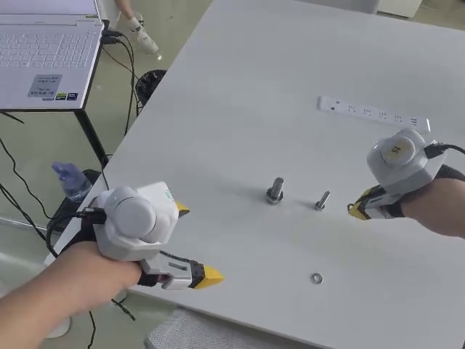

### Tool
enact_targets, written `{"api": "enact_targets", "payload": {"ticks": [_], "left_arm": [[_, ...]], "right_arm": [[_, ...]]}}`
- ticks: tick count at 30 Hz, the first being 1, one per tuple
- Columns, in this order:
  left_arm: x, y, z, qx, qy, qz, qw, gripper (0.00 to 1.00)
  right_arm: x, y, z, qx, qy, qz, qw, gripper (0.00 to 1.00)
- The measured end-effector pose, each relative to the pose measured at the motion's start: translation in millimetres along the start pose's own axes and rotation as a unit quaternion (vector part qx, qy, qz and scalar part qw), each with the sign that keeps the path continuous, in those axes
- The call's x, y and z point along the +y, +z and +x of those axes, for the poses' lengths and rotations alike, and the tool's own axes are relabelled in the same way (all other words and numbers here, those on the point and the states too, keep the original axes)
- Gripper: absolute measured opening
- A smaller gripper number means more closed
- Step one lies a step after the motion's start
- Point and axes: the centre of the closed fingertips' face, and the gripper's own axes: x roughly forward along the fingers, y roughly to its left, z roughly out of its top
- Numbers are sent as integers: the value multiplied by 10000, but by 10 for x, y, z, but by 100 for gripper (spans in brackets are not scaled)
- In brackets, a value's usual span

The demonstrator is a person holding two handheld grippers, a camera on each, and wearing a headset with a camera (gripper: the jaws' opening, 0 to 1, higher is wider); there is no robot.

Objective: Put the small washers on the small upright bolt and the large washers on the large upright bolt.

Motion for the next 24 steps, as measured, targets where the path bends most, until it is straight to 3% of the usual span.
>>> {"api": "enact_targets", "payload": {"ticks": [10, 24], "left_arm": [[27, 13, 7, -37, 7, -116, 9999, 77], [81, 67, 43, -30, -8, -132, 9999, 77]], "right_arm": [[-99, 145, 13, -24, 22, 24, 10000, 11], [-148, 318, 168, -4, 115, -80, 9999, 12]]}}
